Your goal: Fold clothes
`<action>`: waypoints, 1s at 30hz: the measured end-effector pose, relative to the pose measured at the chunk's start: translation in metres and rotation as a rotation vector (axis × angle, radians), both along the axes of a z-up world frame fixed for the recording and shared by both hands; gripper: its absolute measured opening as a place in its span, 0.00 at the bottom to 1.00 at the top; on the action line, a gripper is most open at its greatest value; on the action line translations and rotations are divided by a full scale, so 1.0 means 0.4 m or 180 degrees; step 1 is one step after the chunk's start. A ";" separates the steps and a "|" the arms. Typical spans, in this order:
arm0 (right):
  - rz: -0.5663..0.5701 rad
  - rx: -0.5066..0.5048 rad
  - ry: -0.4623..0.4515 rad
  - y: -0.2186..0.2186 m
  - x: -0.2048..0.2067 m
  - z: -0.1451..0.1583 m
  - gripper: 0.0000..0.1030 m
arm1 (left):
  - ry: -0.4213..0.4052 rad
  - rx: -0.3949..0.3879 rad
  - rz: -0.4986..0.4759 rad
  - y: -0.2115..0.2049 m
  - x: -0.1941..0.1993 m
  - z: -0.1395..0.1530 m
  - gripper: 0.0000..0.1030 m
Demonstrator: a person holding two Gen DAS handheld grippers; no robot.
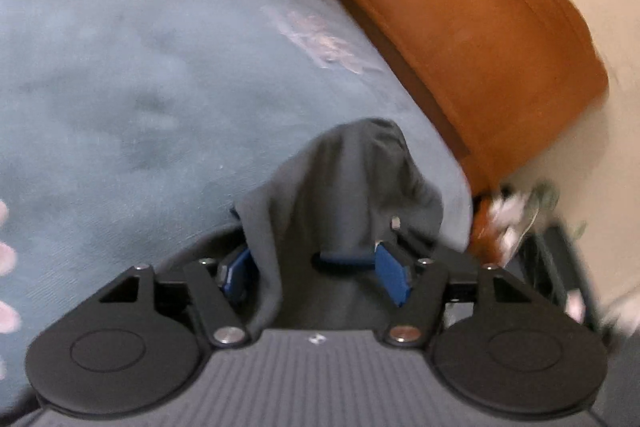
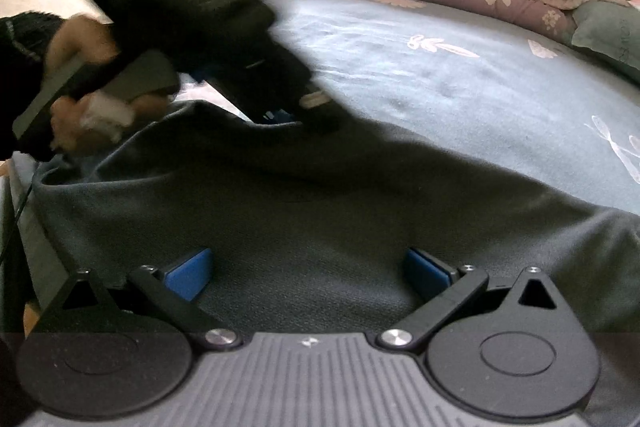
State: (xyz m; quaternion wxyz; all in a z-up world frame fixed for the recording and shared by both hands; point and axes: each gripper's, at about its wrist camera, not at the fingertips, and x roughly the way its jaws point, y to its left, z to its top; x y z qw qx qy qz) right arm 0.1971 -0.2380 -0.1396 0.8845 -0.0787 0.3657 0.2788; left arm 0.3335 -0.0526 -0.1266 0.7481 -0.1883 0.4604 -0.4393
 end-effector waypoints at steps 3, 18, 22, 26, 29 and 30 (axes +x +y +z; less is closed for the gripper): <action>-0.0004 -0.0035 -0.0005 0.005 -0.002 0.008 1.00 | 0.0183 -0.0159 0.0209 0.006 0.035 -0.014 0.64; -0.0064 -0.0128 0.0034 0.010 -0.004 0.026 1.00 | 0.0353 -0.0256 0.0472 0.098 0.030 0.013 0.68; -0.0052 -0.0143 0.0036 0.007 0.002 0.027 1.00 | 0.0275 -0.0138 0.0242 0.060 -0.014 0.003 0.68; -0.0045 -0.0124 0.0031 -0.002 -0.002 0.026 1.00 | 0.0242 -0.0089 0.0039 0.025 -0.048 -0.005 0.71; -0.0048 -0.0135 0.0031 -0.002 -0.003 0.027 1.00 | 0.0215 0.0041 0.0122 0.015 -0.028 -0.017 0.71; -0.0049 -0.0141 0.0032 -0.002 -0.004 0.028 1.00 | 0.0205 0.0086 0.0173 0.014 -0.019 -0.022 0.71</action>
